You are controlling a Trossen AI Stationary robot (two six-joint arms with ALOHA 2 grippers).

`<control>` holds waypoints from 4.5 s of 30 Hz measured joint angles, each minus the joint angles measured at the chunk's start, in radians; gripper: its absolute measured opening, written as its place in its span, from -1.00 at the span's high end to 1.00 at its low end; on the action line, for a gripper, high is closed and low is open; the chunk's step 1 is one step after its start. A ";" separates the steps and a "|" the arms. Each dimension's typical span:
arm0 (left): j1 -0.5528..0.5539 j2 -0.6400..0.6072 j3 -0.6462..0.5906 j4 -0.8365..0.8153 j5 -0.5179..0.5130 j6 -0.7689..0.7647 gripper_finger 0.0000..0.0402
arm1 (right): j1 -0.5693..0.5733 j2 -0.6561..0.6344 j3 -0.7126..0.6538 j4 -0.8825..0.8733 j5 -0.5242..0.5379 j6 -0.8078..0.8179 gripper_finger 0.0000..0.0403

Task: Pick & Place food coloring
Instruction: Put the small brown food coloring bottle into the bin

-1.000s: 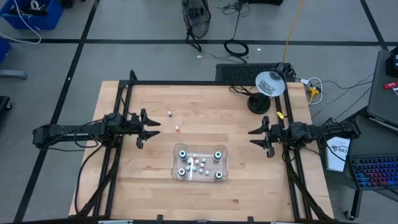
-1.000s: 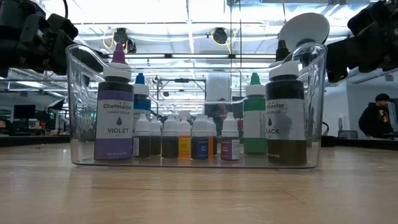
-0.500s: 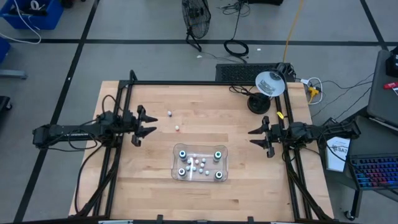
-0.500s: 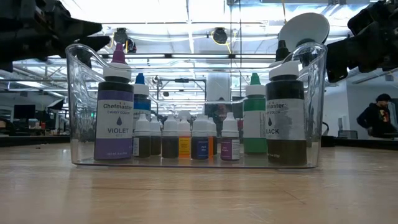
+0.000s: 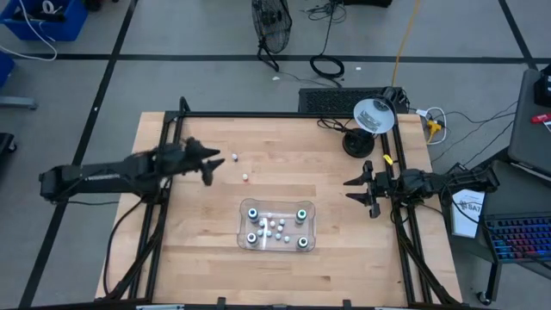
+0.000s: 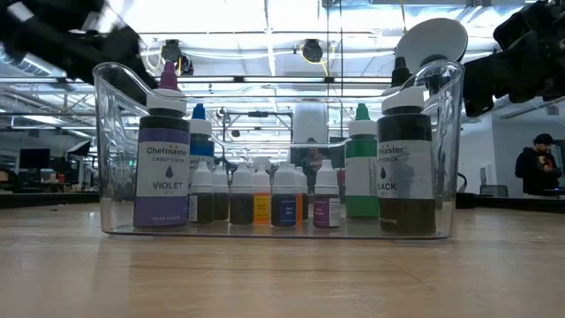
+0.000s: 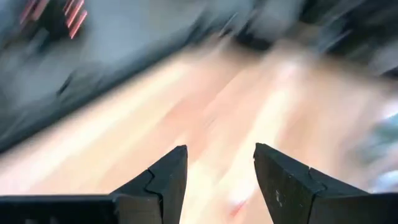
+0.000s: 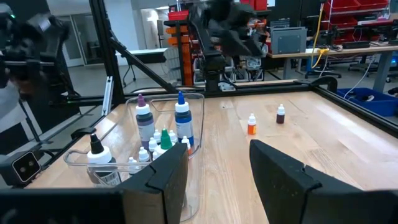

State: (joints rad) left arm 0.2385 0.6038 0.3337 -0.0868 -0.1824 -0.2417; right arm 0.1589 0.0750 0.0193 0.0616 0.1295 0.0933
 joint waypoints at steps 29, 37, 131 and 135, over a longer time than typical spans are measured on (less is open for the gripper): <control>0.288 1.083 0.687 -0.589 0.157 0.082 -0.23 | 0.000 0.000 0.000 0.008 0.000 0.000 0.20; 0.288 1.158 0.686 -0.577 0.156 0.112 -0.18 | 0.000 0.000 0.000 0.009 0.000 0.000 0.21; -0.470 1.218 1.330 -0.888 -0.029 0.336 0.70 | 0.000 0.005 0.000 0.035 0.000 0.000 0.21; -0.480 1.331 1.360 -0.898 0.009 0.394 0.70 | 0.000 0.005 0.000 0.035 0.000 0.000 0.21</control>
State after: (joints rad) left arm -0.2413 1.9348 1.6938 -0.9847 -0.1734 0.1521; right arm 0.1587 0.0799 0.0193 0.0967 0.1291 0.0929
